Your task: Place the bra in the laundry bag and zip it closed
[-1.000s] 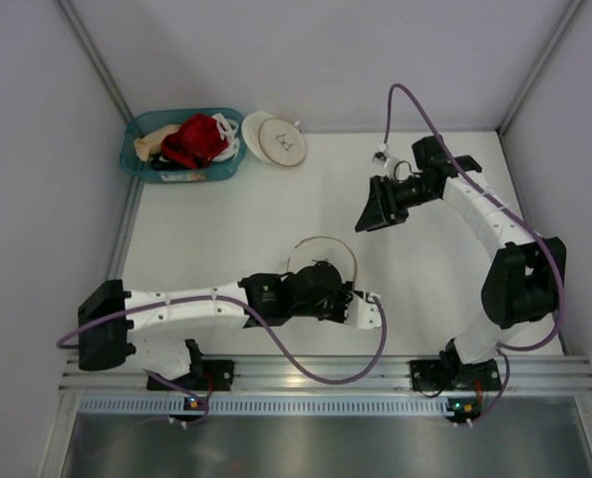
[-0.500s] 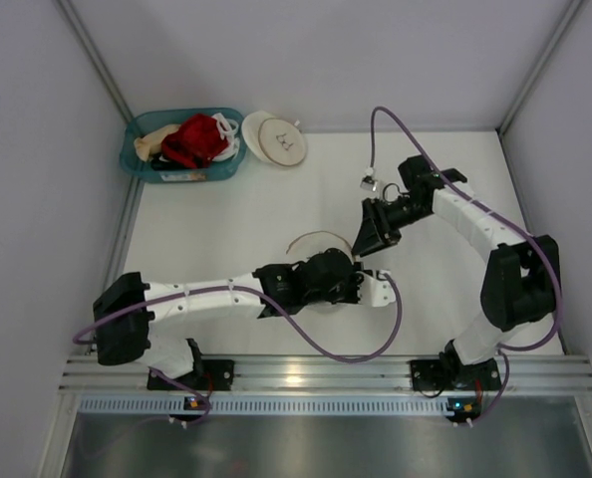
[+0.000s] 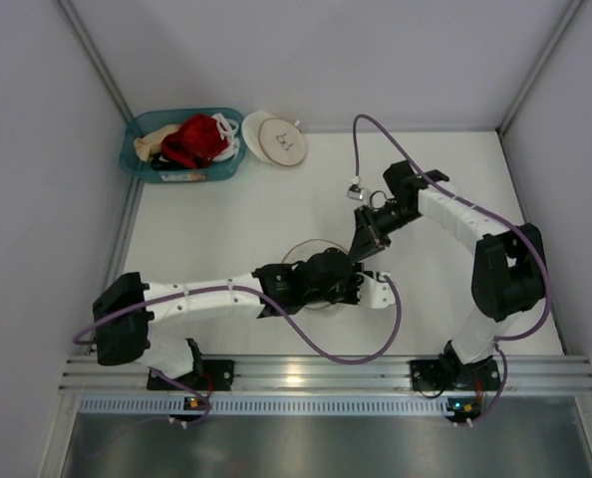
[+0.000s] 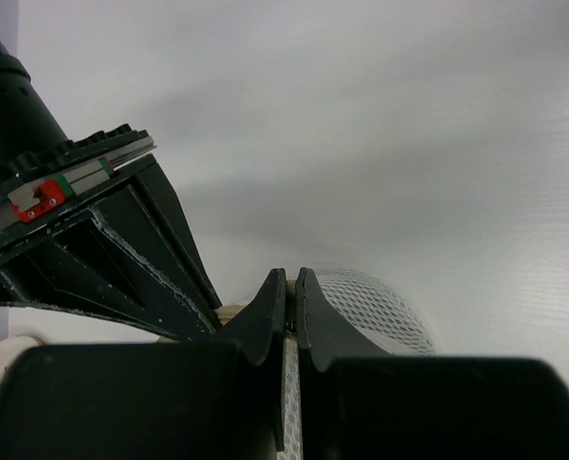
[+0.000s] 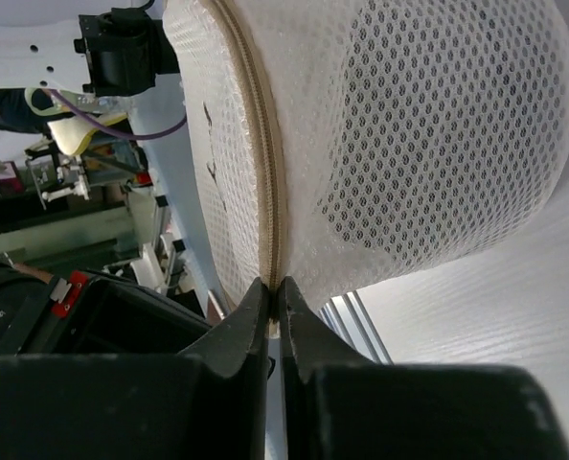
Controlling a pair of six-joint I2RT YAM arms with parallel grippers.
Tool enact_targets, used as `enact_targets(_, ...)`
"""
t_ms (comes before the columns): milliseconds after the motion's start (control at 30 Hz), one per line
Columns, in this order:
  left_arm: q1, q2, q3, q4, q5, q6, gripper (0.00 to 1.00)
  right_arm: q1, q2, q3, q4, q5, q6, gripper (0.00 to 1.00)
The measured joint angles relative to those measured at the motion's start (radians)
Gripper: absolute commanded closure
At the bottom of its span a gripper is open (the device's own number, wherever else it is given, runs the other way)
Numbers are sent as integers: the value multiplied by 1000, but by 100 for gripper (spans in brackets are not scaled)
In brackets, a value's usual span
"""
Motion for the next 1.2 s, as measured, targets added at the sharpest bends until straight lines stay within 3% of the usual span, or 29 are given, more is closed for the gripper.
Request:
enact_targets(333,6,-120,-93,-16,122,58,100,10,14,108,2,23,13,100)
enact_targets(700,22,-197,-136,-120,232,90,100,6,143,246,63,14,119,100)
enact_targets(767,28,-196,-136,-130,230,87,100,10,159,263,68,5,145,91)
enact_targets(800,31,-196,-136,-130,224,82,100,12,166,276,67,3,154,69)
enact_targets(933,17,-176,-135,-141,222,25,100,4,167,329,131,19,161,38)
enact_targets(1000,16,-151,-130,-141,220,1,100,-6,150,332,166,30,154,31)
enact_targets(1200,64,-85,-66,-132,192,-50,100,-39,61,257,159,75,132,28)
